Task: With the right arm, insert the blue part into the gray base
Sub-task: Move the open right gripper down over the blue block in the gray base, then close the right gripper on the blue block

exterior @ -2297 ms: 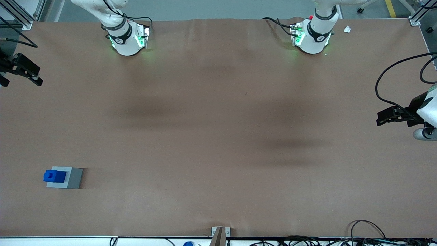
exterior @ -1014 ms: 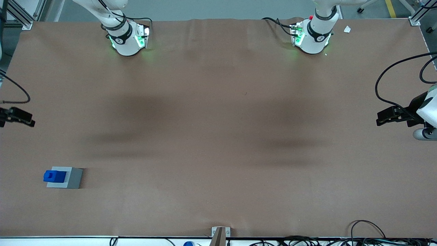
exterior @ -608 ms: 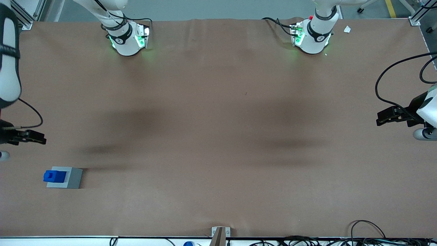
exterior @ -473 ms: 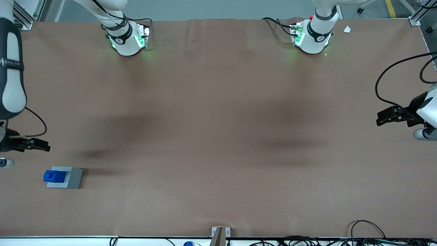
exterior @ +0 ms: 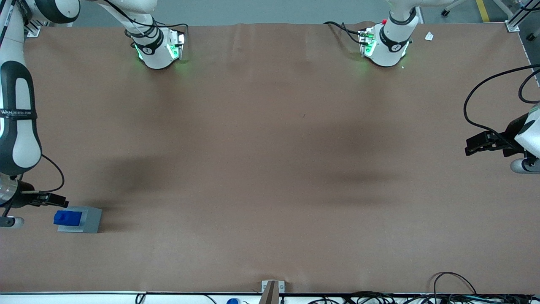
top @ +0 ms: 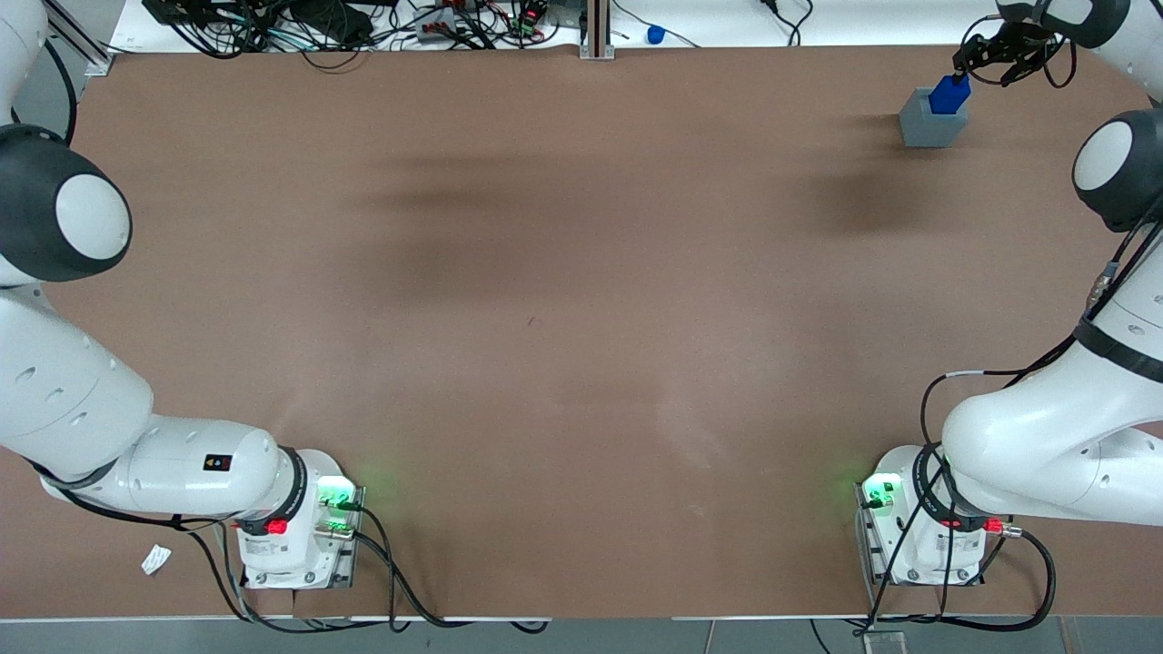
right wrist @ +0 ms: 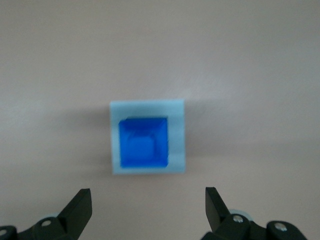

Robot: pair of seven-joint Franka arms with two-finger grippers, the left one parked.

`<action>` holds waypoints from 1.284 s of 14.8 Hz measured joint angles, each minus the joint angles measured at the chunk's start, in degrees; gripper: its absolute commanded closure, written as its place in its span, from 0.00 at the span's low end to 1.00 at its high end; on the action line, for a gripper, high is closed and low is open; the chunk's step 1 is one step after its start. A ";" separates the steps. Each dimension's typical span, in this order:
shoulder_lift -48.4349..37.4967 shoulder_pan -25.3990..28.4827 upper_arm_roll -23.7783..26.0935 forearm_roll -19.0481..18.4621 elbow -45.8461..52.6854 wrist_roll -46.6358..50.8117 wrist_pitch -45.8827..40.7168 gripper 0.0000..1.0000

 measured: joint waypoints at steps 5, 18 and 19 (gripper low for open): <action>2.48 0.58 0.30 -0.79 0.39 0.02 4.83 0.00; 6.66 1.26 0.26 -0.79 4.58 0.67 5.69 0.05; 7.00 1.25 0.24 -0.79 5.03 0.67 5.63 0.07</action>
